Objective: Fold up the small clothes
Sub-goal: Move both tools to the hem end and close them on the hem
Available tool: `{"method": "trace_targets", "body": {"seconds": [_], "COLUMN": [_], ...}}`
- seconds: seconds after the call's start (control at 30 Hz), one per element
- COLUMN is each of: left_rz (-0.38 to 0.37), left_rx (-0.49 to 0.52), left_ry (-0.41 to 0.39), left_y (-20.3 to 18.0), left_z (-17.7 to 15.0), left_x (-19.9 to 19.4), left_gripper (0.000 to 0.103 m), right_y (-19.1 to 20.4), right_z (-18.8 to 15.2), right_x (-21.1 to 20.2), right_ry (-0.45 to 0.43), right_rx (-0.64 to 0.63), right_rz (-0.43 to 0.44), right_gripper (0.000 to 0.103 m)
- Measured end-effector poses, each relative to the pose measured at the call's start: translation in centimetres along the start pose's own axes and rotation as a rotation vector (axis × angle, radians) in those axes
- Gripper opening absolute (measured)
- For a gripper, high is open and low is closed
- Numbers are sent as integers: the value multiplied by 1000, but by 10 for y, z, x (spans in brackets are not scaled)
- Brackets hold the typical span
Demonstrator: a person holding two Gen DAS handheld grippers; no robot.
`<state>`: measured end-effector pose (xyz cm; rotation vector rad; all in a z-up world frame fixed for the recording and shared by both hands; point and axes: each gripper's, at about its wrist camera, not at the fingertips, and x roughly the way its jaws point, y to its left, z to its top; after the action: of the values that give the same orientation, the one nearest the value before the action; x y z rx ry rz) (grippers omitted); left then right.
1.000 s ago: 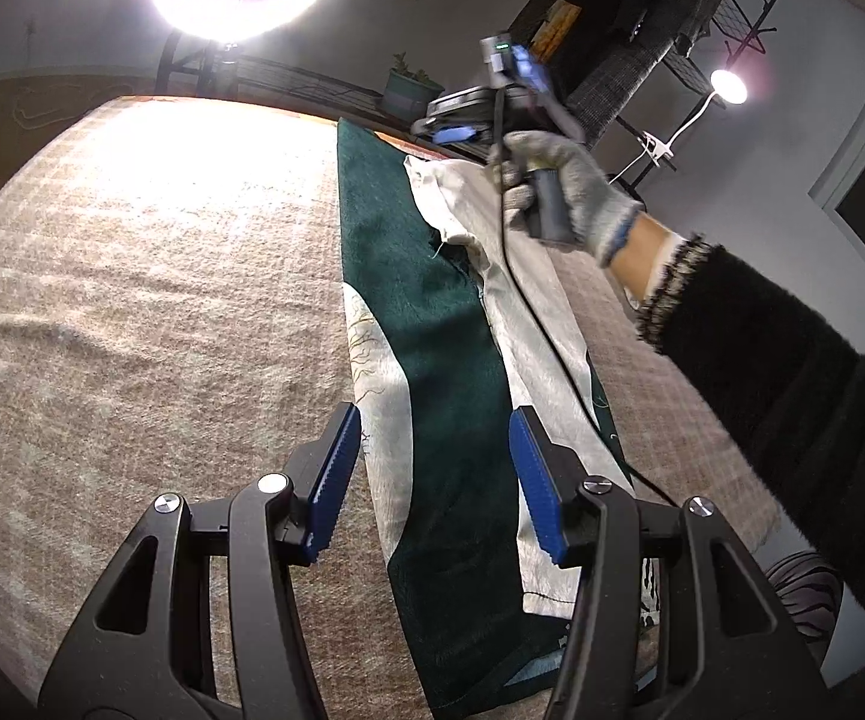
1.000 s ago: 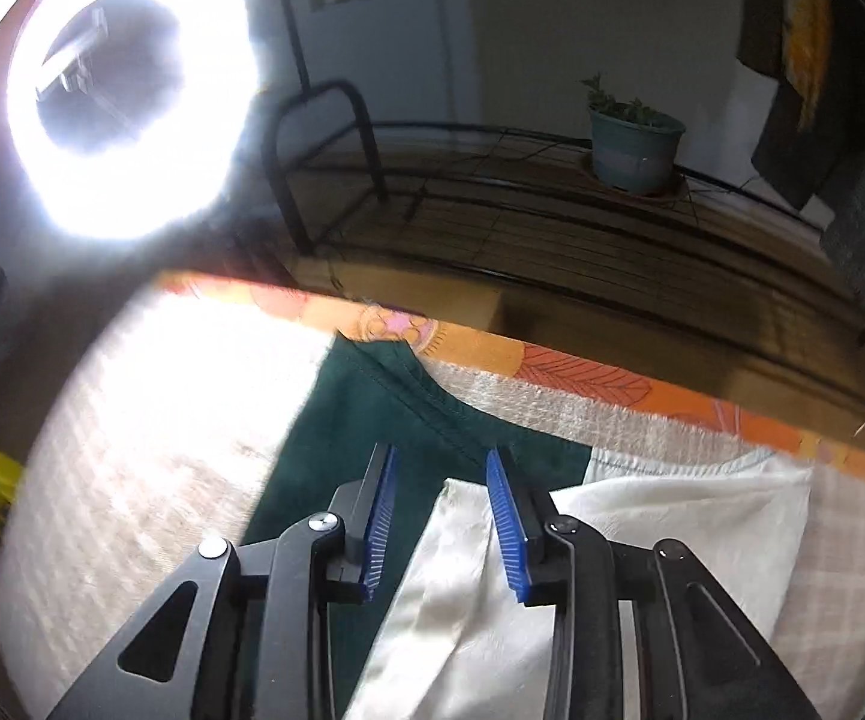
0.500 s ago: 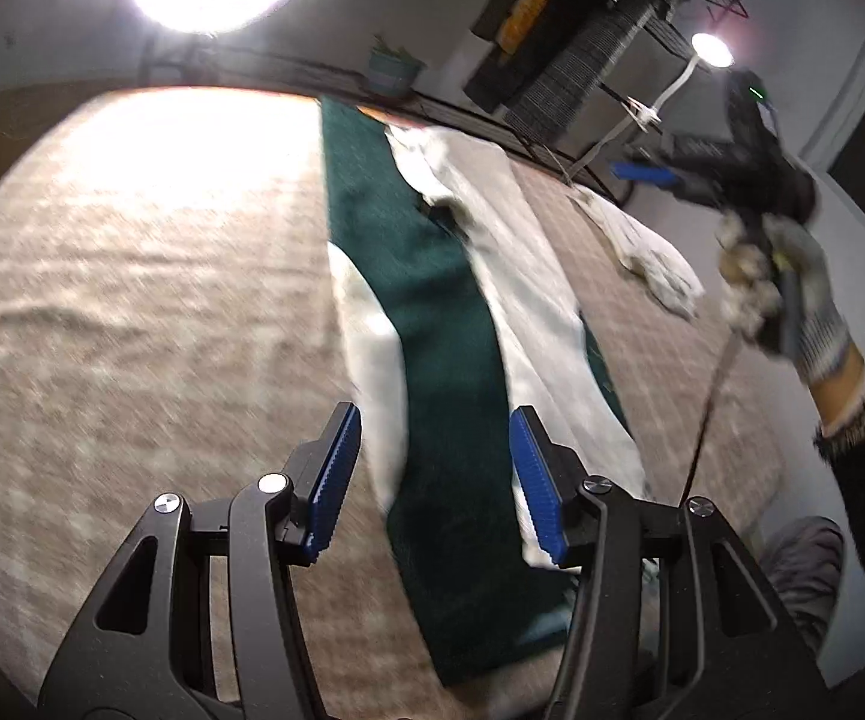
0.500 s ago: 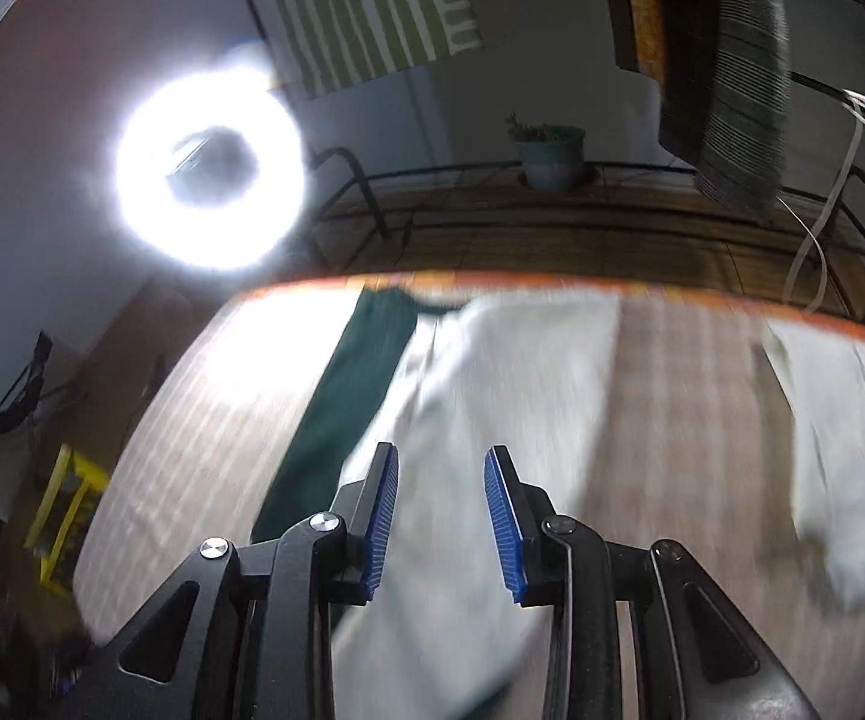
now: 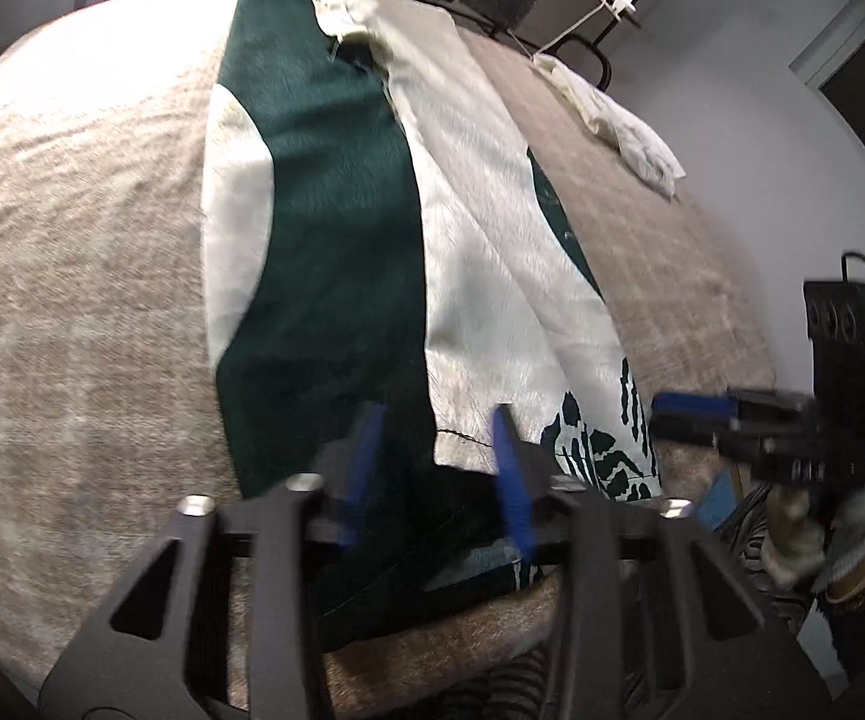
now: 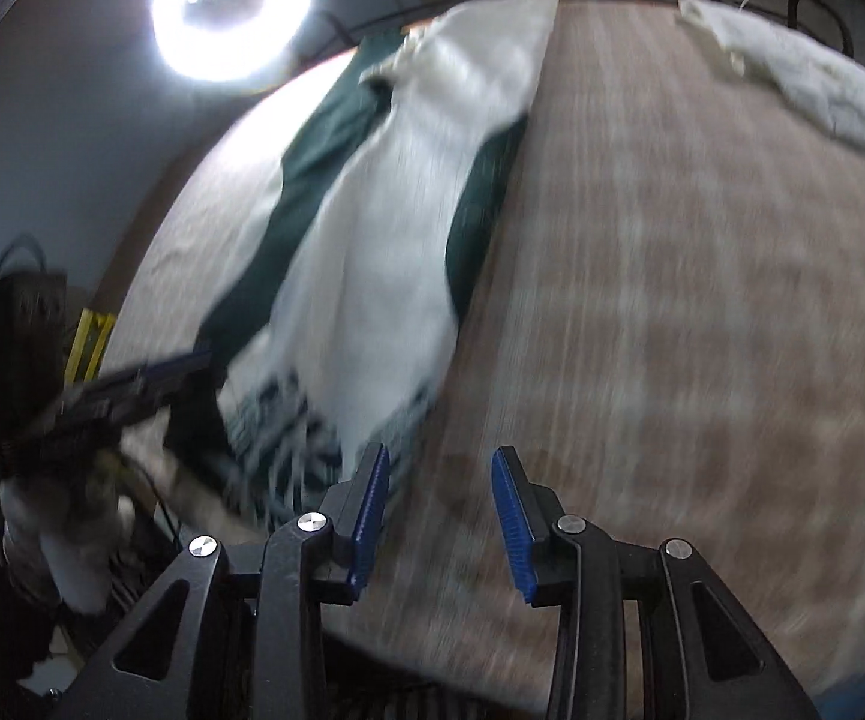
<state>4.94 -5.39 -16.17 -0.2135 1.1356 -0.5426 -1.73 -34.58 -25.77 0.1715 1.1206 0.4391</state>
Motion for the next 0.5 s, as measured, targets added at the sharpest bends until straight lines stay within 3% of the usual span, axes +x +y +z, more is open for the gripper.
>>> {"method": "trace_targets", "body": {"seconds": [0.07,0.13,0.2,0.27,0.43,0.5], "left_rz": [9,8,-3,0,86,112], "left_rx": [14,23,19,18,80,59], "left_ry": [5,-5,-17,-40,-86,-90], "left_y": [-2,-5,-8,-12,-21,-16], "left_z": [-1,-2,-3,-9,-25,-26], "left_x": [5,8,7,2,-6,-9], "left_gripper": [7,4,1,1,1,1], "right_y": [6,10,13,13,-2,-4], "right_z": [-5,-9,-10,-9,-12,-11], "right_x": [1,1,4,4,-18,-19], "right_ry": [-11,-15,-2,-1,-56,-45], "right_rx": [-22,-40,-53,-46,6,-2], "right_rz": [10,29,71,79,113,92], "right_gripper": [39,31,7,0,0,3]}}
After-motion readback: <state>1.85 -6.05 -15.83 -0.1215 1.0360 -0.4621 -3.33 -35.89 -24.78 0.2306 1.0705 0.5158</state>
